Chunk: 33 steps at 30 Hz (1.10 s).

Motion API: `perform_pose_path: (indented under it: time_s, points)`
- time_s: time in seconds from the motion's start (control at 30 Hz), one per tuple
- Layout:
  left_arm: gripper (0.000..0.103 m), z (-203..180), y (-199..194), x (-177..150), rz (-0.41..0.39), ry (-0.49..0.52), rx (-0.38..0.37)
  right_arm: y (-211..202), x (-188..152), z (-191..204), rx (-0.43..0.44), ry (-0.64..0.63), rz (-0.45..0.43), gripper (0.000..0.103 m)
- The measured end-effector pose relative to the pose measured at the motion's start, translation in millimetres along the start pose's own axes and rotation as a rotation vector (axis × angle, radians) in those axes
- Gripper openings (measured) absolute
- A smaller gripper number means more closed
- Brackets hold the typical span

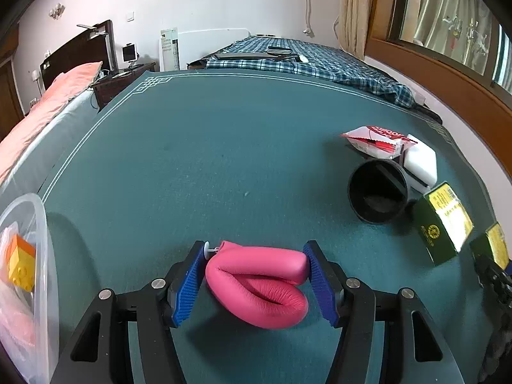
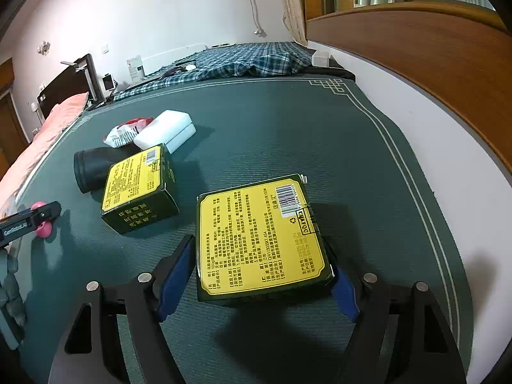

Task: Organize objects
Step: 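Lift the pink curler with the left gripper while the right holds the box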

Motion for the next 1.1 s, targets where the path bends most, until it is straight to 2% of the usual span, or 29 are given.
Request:
perform_pose_path:
  time_s: [0.1,0.23,0.4,0.47,0.53,0.67,0.9,1.1]
  points:
    - [0.066,2.5,-4.0,-3.1,-0.003,-0.014,-0.006,0.5,0.2,0.3,-0.007,-0.007,0.003,0.077]
    - [0.076,4.0,-5.7,-5.9,0.000,-0.019,-0.005,0.5,0.2,0.7,-0.010,-0.010,0.004,0.077]
    - [0.076,3.7,-6.6,-7.4,-0.007,-0.013,-0.001,0.5,0.1,0.8,-0.011,-0.012,0.004,0.077]
    - [0.076,2.4,-6.3,-8.4,-0.011,-0.004,0.004,0.6,0.1,0.7,-0.012,-0.012,0.004,0.077]
    - [0.065,0.4,-6.9,-8.8,-0.015,0.008,0.004,0.6,0.2,0.6,-0.012,-0.011,0.003,0.076]
    - [0.063,-2.2,-11.6,-9.6,-0.040,0.027,0.009,0.3,-0.1,-0.7,-0.017,-0.005,-0.001,0.072]
    - [0.063,-6.8,-33.4,-12.1,-0.117,0.068,0.037,-4.7,-3.2,-1.1,-0.035,0.013,-0.010,0.071]
    - [0.063,0.0,-47.2,-16.3,-0.129,0.048,0.027,-14.3,-11.5,6.3,-0.027,0.026,-0.012,0.071]
Point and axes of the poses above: each gripper's, at about its wrist camera, not at the fingertips, and y roughly the way its jaws point, z to its left, x to its top, the point moved 3 cm from there along y, roughly the way its jaws point, and after that the axes turned 6 degrees about -z, right-handed, at the moved point
